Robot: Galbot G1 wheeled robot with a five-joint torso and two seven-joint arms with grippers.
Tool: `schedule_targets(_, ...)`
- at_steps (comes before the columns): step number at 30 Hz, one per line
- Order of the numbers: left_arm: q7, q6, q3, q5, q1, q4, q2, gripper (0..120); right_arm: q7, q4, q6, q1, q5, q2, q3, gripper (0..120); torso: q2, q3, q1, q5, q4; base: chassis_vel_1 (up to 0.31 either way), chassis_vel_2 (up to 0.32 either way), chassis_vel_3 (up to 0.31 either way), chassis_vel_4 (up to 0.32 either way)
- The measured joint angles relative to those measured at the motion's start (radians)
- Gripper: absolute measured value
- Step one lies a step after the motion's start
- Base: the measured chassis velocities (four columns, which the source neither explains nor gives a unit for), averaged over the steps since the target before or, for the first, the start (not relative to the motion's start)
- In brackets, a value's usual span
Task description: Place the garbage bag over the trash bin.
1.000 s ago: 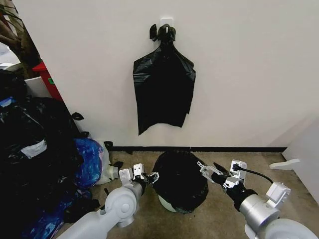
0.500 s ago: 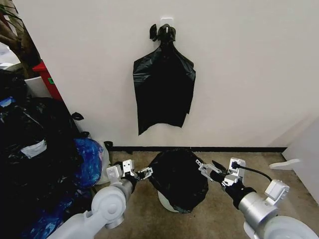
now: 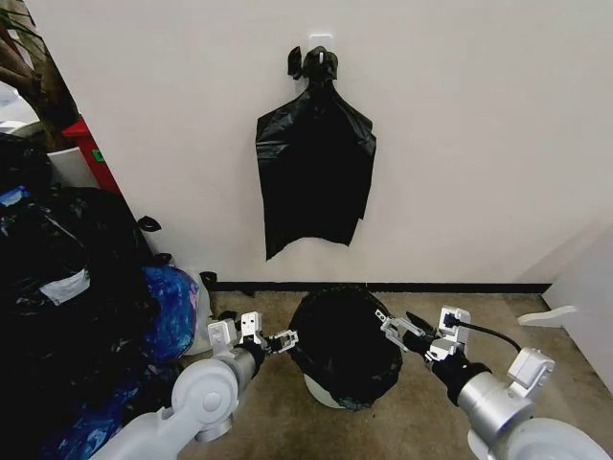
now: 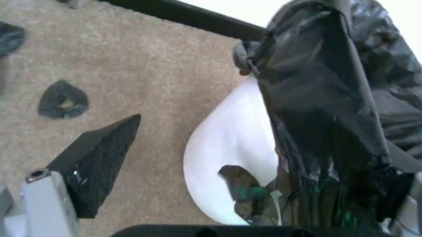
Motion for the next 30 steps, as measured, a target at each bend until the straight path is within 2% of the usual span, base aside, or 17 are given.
schedule_targets(1, 0.000, 0.000, 0.000, 0.000, 0.000, 0.000, 0.000, 100, 0.000, 0.000, 0.000, 0.000, 0.000, 0.000, 0.000, 100, 0.000, 0.000, 0.000, 0.0000, 0.0000, 0.000, 0.000, 0.000, 0.000)
schedule_targets(7, 0.190, 0.046, -0.034, 0.047, 0.022, 0.043, 0.016, 100, -0.005, 0.000, 0.001, -0.005, -0.001, 0.004, 0.000, 100, 0.000, 0.000, 0.000, 0.0001, 0.0001, 0.000, 0.000, 0.000, 0.000)
schedule_targets(16, 0.236, 0.018, -0.039, 0.079, 0.027, 0.063, 0.008, 100, -0.079, 0.000, -0.018, -0.037, -0.053, 0.009, -0.018, 100, 0.000, 0.000, 0.000, 0.0000, 0.0000, 0.000, 0.000, 0.000, 0.000)
schedule_targets(19, 0.304, 0.020, -0.046, 0.095, 0.024, 0.077, 0.009, 100, -0.082, 0.000, -0.020, -0.035, -0.055, 0.006, -0.016, 100, 0.000, 0.000, 0.000, 0.0000, 0.0001, 0.000, 0.000, 0.000, 0.000)
schedule_targets(26, 0.331, 0.026, -0.050, 0.123, 0.023, 0.092, 0.005, 100, -0.095, 0.000, -0.029, -0.053, -0.059, 0.007, -0.017, 100, 0.000, 0.000, 0.000, 0.0000, 0.0000, 0.000, 0.000, 0.000, 0.000)
schedule_targets(28, 0.320, 0.023, -0.052, 0.121, 0.024, 0.093, -0.001, 100, -0.134, 0.000, -0.031, -0.057, -0.105, 0.008, -0.034, 100, 0.000, 0.000, 0.000, -0.0001, -0.0001, 0.000, 0.000, 0.000, 0.000)
schedule_targets(30, 0.313, 0.020, -0.062, 0.110, 0.028, 0.093, -0.003, 100, -0.269, -0.003, -0.001, -0.041, -0.257, 0.005, -0.063, 100, 0.000, 0.000, 0.000, -0.0001, 0.0001, 0.000, 0.000, 0.000, 0.000)
